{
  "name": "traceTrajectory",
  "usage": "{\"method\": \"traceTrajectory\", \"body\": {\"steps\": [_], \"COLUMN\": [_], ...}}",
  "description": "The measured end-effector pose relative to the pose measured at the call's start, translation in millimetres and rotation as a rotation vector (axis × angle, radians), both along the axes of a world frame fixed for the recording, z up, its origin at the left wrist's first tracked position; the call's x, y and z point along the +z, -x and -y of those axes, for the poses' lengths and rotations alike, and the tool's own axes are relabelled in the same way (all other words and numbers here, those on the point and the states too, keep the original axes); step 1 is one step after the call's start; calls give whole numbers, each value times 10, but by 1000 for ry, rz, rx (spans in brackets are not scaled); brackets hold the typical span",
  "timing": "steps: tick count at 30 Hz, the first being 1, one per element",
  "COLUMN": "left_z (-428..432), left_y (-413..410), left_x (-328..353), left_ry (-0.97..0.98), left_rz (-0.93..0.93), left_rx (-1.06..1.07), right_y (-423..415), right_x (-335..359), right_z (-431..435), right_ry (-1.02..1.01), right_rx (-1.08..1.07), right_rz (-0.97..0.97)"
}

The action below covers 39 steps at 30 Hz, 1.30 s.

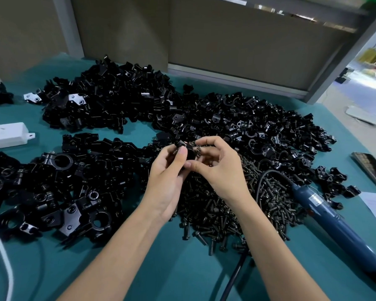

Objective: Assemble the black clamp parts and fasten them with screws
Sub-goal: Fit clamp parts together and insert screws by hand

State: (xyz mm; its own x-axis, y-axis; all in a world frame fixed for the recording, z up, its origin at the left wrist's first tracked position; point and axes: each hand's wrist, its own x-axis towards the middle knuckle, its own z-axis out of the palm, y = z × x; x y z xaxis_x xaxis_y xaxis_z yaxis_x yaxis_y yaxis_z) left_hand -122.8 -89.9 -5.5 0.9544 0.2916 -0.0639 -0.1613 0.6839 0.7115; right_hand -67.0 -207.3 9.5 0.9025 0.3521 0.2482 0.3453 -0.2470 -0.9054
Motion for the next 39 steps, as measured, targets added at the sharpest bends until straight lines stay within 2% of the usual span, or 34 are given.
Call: {"method": "traceTrajectory", "body": {"steps": [5,9,12,16,18,20,27,29,31,33,37,39], "left_z": [-54,-82,-94,-94,-102,-112,-121,-119,-113,-101,-75,-49], "left_y": [-19,-21,-27,-35,-42,-49,-57,-56,-60,-63,-54,-48], "left_x": [-15,-5,-7,-27,-40,-49,-79,-85,-98,-103,-114,-120], "left_ry": [125,181,194,191,194,184,118,110,95,77,12,-42], "left_rz": [-19,4,-7,-42,-48,-44,-14,-18,-20,-16,24,28], "left_rx": [3,1,-6,-2,-5,-8,-31,-36,-38,-43,-89,-106], "right_y": [-22,-38,-44,108,200,261,395,369,298,214,47,4], "right_x": [74,210,336,322,265,255,318,328,330,341,362,370], "right_z": [88,283,443,379,309,262,187,211,261,307,341,272], "right_ry": [70,141,367,797,967,1050,1124,1096,985,745,172,-50], "right_rx": [85,17,217,507,493,418,275,263,279,246,-41,-49], "right_rz": [-43,56,82,144,211,248,318,316,257,192,210,155]}}
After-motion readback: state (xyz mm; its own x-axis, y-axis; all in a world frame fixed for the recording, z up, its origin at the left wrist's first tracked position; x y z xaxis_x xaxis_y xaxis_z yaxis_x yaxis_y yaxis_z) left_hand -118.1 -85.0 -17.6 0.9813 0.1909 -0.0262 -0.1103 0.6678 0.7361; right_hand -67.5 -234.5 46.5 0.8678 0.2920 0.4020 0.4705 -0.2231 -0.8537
